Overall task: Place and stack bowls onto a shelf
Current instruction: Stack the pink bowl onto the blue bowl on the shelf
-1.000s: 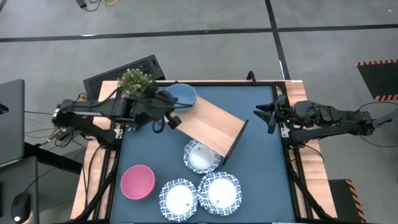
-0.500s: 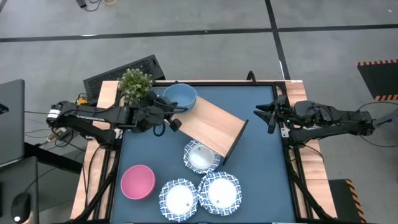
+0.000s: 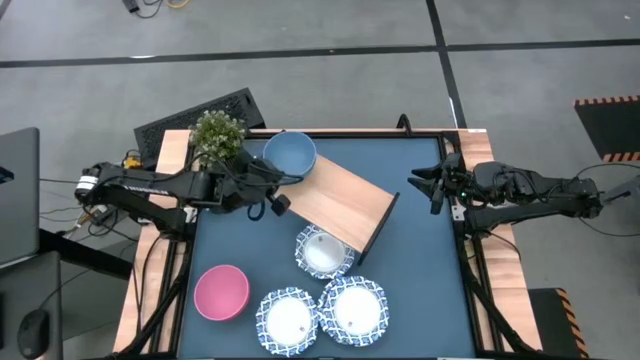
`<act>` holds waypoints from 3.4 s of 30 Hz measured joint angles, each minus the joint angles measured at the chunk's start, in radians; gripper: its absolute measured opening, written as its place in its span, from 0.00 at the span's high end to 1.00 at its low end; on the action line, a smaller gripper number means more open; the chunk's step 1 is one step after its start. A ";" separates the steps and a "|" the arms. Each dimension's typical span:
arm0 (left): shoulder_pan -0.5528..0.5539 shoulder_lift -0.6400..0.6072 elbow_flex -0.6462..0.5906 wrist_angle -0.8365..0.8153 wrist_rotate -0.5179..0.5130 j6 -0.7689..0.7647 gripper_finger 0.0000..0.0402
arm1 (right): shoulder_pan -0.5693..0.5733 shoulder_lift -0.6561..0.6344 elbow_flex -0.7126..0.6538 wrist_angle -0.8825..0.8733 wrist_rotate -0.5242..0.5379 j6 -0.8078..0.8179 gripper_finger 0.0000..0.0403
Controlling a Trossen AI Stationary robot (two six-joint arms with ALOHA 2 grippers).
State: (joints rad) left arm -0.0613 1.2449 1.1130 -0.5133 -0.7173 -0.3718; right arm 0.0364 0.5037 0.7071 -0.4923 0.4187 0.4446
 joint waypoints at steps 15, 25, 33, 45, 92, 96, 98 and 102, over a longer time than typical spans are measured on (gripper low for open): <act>-0.314 -0.045 0.166 -0.363 0.778 -0.193 0.82 | 0.000 0.000 0.000 -0.002 0.000 0.000 0.56; -0.611 0.114 0.147 -0.394 0.882 -0.481 0.57 | 0.000 0.000 0.000 -0.002 0.000 0.001 0.56; -0.762 0.231 0.147 -0.383 0.745 -0.690 0.54 | 0.000 0.000 0.000 -0.002 0.001 0.001 0.56; -0.802 0.395 0.147 -0.425 0.725 -0.771 0.54 | 0.000 0.000 0.000 -0.001 0.002 0.010 0.56; -0.736 0.188 0.177 -0.583 0.627 -0.896 1.00 | 0.000 0.000 0.000 -0.001 0.001 0.019 0.56; -0.703 0.164 0.286 -0.666 0.595 -0.827 1.00 | 0.000 0.000 0.000 -0.001 0.001 0.019 0.56; -0.684 0.153 0.355 -0.716 0.539 -0.793 1.00 | 0.000 0.000 0.000 -0.001 0.001 0.019 0.56; -0.619 0.150 0.488 -0.868 0.347 -0.706 1.00 | 0.000 0.000 0.000 -0.001 0.001 0.019 0.56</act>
State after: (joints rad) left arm -0.6803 1.3945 1.6007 -1.3814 -0.3705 -1.0780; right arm 0.0366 0.5039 0.7071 -0.4934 0.4195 0.4633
